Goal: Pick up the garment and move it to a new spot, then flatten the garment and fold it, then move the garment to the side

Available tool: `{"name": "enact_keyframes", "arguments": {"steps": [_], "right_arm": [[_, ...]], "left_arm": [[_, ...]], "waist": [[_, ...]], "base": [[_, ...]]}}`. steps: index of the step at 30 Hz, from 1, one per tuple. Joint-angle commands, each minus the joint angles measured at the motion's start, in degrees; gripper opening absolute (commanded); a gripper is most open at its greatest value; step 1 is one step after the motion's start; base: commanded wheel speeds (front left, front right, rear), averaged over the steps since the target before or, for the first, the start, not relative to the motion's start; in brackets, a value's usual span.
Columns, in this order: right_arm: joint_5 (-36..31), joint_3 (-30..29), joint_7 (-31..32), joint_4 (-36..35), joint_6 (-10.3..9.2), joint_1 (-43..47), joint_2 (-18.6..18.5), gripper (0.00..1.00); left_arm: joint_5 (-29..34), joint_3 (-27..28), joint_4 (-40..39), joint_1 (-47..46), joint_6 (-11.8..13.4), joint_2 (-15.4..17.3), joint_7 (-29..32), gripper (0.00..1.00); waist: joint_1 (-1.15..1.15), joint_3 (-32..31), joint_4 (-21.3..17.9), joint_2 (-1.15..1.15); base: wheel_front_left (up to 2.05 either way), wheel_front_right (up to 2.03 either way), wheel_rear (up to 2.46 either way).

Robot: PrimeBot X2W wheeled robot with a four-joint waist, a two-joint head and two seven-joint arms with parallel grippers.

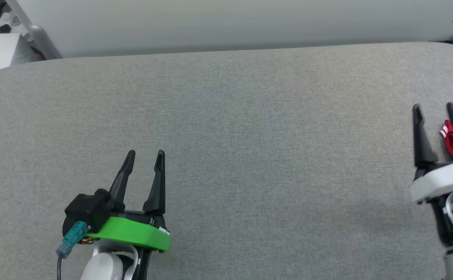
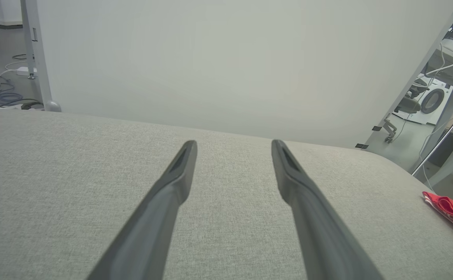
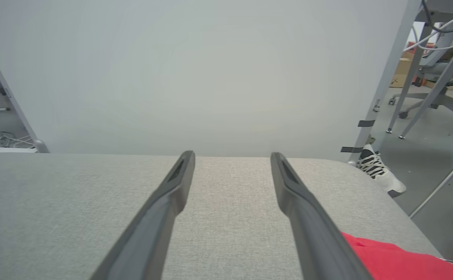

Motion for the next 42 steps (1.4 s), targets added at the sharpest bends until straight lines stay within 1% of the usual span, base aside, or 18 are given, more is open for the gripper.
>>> {"name": "enact_keyframes", "arguments": {"steps": [1,6,9,13,22,42], "right_arm": [[0.99,0.70,-1.59,-0.51,-0.06,2.16,1.49,1.00],[4.04,2.92,-7.35,-1.05,-0.06,8.44,5.77,1.00],[3.93,4.50,-9.02,-0.38,-0.06,10.91,7.03,1.00],[3.82,5.12,-10.26,0.48,-0.06,12.43,8.38,1.00],[3.08,5.79,-11.14,1.46,-0.06,13.20,9.02,1.00],[2.88,6.57,-11.57,2.13,-0.06,13.05,9.63,1.00]], "left_arm": [[-0.09,0.33,0.10,1.05,-0.17,-0.31,-0.33,1.00],[0.12,1.43,1.33,2.34,-0.17,-0.82,-0.33,1.00],[-0.11,2.15,2.27,3.03,-0.17,-1.20,-0.33,1.00],[0.59,2.07,3.06,3.73,-0.17,-1.39,-0.33,1.00],[3.16,3.09,3.32,4.25,-0.17,-1.77,-0.33,1.00],[4.21,3.56,3.11,4.40,-0.17,-2.31,-0.33,1.00]], "waist": [[0.01,-2.53,2.64,0.00],[0.01,-3.58,3.82,0.00],[0.01,-4.03,4.07,0.00],[0.01,-4.52,4.06,0.00],[0.01,-5.30,3.89,0.00],[0.01,-5.62,3.74,0.00]], "base": [[0.00,0.00,0.00],[0.00,0.00,0.00],[0.00,0.00,0.00],[0.00,0.00,0.00],[0.00,0.00,0.00],[0.00,0.00,0.00]]}}
